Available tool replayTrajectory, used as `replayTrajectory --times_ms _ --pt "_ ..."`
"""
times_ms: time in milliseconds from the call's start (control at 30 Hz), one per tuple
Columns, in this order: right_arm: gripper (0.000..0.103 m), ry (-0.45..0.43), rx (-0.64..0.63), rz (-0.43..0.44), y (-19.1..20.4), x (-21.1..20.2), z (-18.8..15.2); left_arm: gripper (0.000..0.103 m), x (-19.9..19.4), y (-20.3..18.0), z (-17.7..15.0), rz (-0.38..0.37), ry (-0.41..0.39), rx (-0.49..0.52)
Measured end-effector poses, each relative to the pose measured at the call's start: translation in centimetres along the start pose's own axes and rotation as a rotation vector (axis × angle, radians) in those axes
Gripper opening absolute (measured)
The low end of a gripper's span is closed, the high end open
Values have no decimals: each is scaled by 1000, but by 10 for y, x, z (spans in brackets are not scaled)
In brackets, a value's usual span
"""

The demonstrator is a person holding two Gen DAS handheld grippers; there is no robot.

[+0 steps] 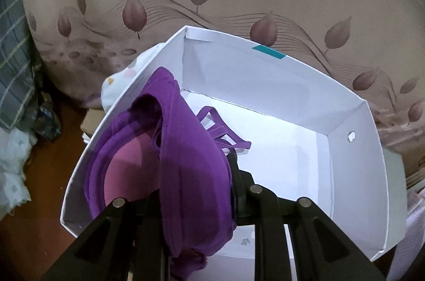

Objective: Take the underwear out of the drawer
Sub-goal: 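Carry the purple bra in the left tool into the white shoe box, then open the left tool to drop the purple bra in the box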

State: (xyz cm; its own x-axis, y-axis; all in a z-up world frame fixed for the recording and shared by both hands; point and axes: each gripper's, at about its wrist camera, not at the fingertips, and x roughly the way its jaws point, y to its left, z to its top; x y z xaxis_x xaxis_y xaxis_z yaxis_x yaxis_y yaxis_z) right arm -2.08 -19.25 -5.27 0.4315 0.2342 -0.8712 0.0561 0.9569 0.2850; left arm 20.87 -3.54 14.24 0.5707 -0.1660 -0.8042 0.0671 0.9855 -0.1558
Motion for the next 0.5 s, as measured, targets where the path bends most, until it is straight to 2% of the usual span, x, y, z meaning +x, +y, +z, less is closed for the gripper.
replayTrajectory --times_ms 133,233,300,367,500 --pt "58 2 3 0 0 1 0 28 -7 -3 4 21 -43 16" --pt "58 0 6 3 1 0 0 39 -12 -5 9 38 -74 39" --pt "58 0 1 -1 1 0 0 56 -15 -6 10 49 -94 50" --pt "58 1 5 2 0 0 0 66 -24 -8 10 64 -135 74" --pt "58 -1 1 -2 1 0 0 68 -31 -8 9 56 -134 92"
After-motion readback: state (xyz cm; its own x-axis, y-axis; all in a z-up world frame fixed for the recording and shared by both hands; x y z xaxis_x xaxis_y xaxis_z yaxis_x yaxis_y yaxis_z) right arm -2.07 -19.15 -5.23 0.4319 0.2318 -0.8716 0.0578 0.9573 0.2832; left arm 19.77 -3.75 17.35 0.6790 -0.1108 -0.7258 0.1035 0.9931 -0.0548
